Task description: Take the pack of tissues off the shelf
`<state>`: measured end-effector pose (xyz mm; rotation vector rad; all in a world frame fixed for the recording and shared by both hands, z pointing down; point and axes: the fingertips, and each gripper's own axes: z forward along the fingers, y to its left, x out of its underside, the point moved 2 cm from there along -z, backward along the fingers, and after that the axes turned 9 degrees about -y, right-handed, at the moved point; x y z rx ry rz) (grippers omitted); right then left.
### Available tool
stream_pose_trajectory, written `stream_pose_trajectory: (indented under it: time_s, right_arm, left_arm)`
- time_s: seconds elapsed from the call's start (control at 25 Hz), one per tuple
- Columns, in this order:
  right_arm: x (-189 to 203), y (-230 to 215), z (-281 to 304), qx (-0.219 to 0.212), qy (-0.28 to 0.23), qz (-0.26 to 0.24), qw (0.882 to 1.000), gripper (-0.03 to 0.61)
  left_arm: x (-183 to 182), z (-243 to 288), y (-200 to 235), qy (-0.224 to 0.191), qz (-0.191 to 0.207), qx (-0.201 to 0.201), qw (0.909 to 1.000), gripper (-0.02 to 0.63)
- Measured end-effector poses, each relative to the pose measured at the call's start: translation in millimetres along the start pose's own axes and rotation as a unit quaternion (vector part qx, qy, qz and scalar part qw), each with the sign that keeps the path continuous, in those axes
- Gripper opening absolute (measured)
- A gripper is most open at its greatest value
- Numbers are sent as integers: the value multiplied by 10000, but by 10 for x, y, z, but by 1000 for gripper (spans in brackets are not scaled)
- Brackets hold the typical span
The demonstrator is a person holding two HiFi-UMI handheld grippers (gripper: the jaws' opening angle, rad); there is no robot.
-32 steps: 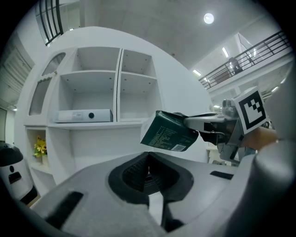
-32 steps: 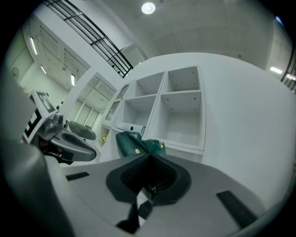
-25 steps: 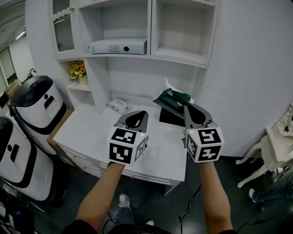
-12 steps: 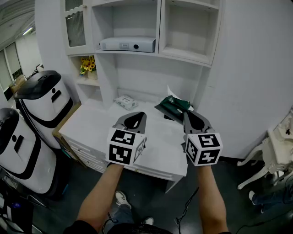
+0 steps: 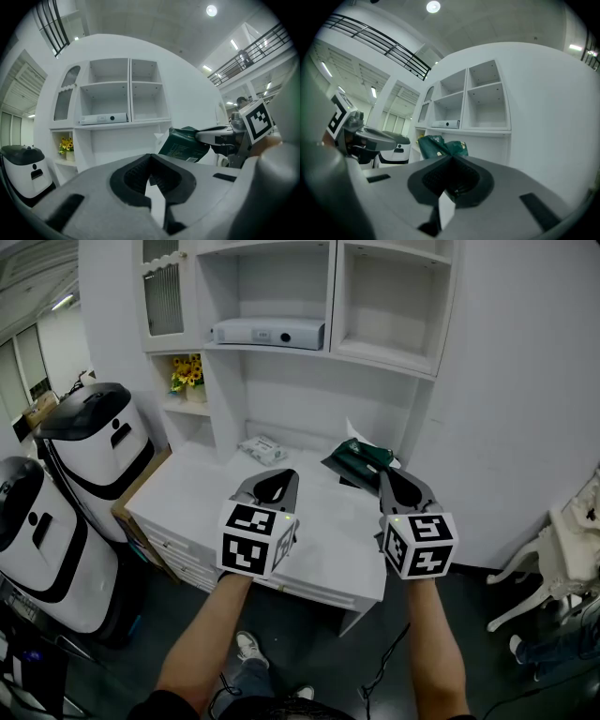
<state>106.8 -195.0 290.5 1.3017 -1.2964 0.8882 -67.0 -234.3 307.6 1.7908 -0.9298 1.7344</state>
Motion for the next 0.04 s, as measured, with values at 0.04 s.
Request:
stream_pose_trajectory:
  time_s: [0.04]
  right_arm:
    - [0, 9, -1, -8, 2, -3, 10000, 3]
  left_arm:
    - [-1, -5, 0, 3, 5, 1, 10000, 5]
